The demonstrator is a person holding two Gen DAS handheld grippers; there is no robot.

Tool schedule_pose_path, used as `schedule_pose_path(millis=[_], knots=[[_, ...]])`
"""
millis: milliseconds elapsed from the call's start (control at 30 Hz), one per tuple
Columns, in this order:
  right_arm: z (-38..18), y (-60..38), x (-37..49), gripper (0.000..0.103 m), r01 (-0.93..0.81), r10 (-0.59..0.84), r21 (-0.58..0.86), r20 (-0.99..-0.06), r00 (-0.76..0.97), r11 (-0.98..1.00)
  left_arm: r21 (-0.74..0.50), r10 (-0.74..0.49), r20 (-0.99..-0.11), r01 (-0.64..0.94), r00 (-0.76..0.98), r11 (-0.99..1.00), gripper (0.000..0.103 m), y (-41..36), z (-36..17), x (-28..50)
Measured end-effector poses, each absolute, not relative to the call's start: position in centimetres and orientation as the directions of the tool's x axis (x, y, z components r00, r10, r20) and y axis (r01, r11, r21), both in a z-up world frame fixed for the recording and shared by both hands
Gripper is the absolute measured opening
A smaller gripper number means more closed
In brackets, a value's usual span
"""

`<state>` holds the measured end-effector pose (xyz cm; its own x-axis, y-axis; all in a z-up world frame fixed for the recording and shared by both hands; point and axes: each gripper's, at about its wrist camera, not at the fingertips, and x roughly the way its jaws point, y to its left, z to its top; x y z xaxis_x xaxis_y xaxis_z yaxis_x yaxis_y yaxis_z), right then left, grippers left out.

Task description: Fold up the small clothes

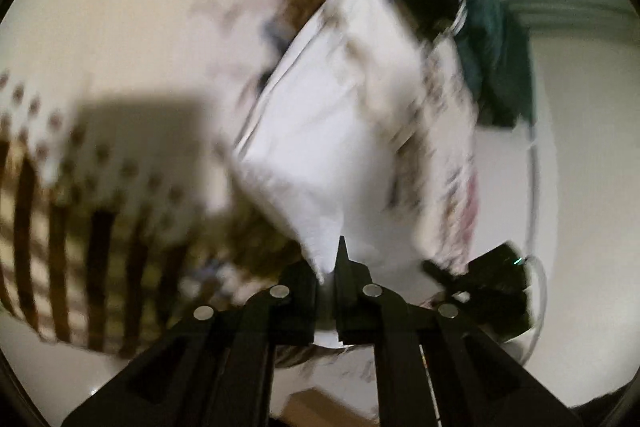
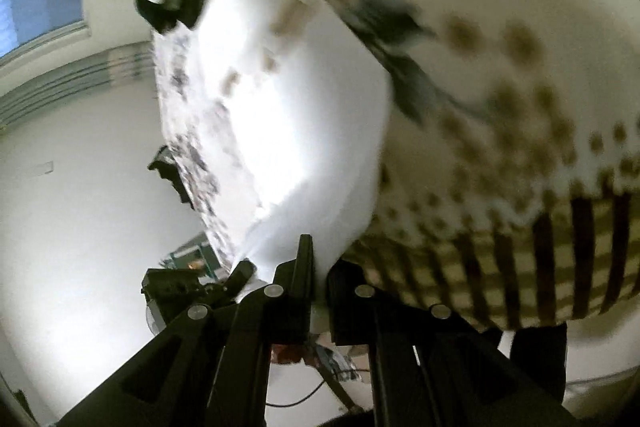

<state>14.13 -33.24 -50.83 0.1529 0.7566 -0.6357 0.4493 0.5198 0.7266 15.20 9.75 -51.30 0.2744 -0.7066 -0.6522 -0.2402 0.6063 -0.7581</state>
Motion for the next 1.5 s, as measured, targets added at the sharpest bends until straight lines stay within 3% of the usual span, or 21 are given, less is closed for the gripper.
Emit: schedule_pose_path(millis=[233,433,467,533,567,600,667,733,967,1167,1233,1267,1500], knots=[[-48.1,-34.7,25.2,0.006,0.437,0.708,0.751,-0.64,0.299,0.495,-0.788,-0.685,-0.602,-0.165,0.411,0.593,0.004,10.1,-48.5,26.7],[-50.6,-33.0,37.2,0.006,0.451,0.686,0.743,-0.652,0.324,0.494,-0.792,-0.687,-0.6,-0.179,0.411,0.584,0.006,10.1,-51.2,37.5],[-51.2,-33.0,38.8,0.008,0.451,0.693,0.746,-0.647,0.318,0.49,-0.79,-0.688,-0.603,-0.188,0.403,0.583,0.011,10.2,-51.7,38.8],[-52.2,-33.0,41.5,0.01,0.456,0.703,0.75,-0.639,0.313,0.479,-0.784,-0.676,-0.614,-0.214,0.406,0.583,0.036,10.7,-52.3,41.3],[-52.5,-33.0,42.6,0.016,0.459,0.708,0.753,-0.634,0.312,0.472,-0.797,-0.681,-0.596,-0.216,0.425,0.564,0.058,11.2,-52.4,42.1],[-52.5,-33.2,43.3,0.034,0.459,0.708,0.756,-0.631,0.317,0.468,-0.799,-0.673,-0.593,-0.224,0.442,0.558,0.066,11.7,-52.3,42.4],[-52.1,-33.9,43.6,0.056,0.434,0.705,0.776,-0.614,0.355,0.457,-0.81,-0.662,-0.577,-0.231,0.478,0.539,0.066,12.6,-52.3,43.0],[-51.6,-34.5,43.7,0.059,0.417,0.691,0.772,-0.625,0.363,0.48,-0.798,-0.643,-0.592,-0.239,0.486,0.553,0.066,13.4,-52.4,42.8],[-53.0,-34.9,42.6,0.059,0.36,0.58,0.619,-0.783,0.224,0.698,-0.688,-0.597,-0.713,-0.199,0.369,0.698,0.066,11.4,-55.0,42.3],[-55.0,-35.4,44.1,0.059,0.365,0.608,0.681,-0.732,0.308,0.635,-0.667,-0.594,-0.722,-0.128,0.354,0.734,0.064,8.9,-57.1,45.0],[-55.5,-35.0,44.5,0.033,0.357,0.604,0.681,-0.732,0.313,0.64,-0.616,-0.553,-0.746,-0.067,0.371,0.785,0.021,7.9,-56.9,45.9],[-55.4,-34.9,44.6,0.007,0.355,0.598,0.679,-0.734,0.322,0.643,-0.605,-0.55,-0.754,-0.053,0.358,0.795,0.004,7.5,-56.9,46.2],[-54.6,-35.5,44.8,0.005,0.385,0.482,0.602,-0.795,0.368,0.699,-0.647,-0.586,-0.717,-0.048,0.377,0.761,0.005,7.9,-56.9,47.6]])
